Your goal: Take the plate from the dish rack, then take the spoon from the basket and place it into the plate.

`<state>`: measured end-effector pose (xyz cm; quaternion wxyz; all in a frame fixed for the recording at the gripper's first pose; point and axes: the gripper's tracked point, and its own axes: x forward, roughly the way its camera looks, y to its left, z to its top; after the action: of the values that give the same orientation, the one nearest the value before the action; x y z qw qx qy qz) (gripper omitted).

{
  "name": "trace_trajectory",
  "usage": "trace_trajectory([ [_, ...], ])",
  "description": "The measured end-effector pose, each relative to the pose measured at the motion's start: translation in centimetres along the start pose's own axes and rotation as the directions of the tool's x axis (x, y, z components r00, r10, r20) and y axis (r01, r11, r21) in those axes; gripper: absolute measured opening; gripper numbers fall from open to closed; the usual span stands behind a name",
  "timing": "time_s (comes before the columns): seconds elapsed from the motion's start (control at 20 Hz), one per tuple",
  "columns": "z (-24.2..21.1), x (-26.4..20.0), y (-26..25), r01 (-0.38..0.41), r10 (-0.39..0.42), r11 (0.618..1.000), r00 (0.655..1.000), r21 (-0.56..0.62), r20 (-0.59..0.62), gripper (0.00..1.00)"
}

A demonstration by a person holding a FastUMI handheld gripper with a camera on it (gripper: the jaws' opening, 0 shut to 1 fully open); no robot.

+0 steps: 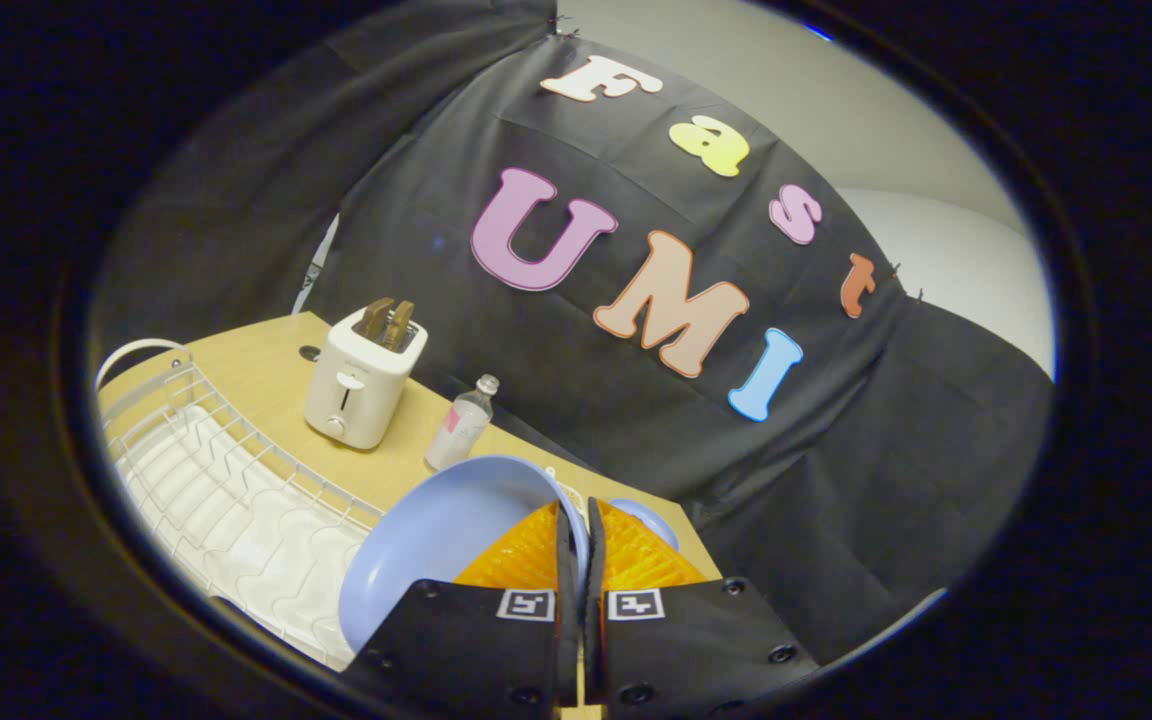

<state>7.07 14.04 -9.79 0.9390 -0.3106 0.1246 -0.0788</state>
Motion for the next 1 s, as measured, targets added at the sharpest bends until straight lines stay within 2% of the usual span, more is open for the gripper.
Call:
trace_trajectory([
  [0.25,-0.9,-0.8,-4.5,0.005,-0.003,0.996,1.0,0.092,-0.018,0.05],
  [0.6,-3.6,-2.1,-10.4,0.025,-0.021,0.987,0.999,0.156,-0.028,0.05],
  [1.0,-8.4,-3.7,-13.2,-0.005,0.018,0.977,0.998,0.213,-0.057,0.05],
])
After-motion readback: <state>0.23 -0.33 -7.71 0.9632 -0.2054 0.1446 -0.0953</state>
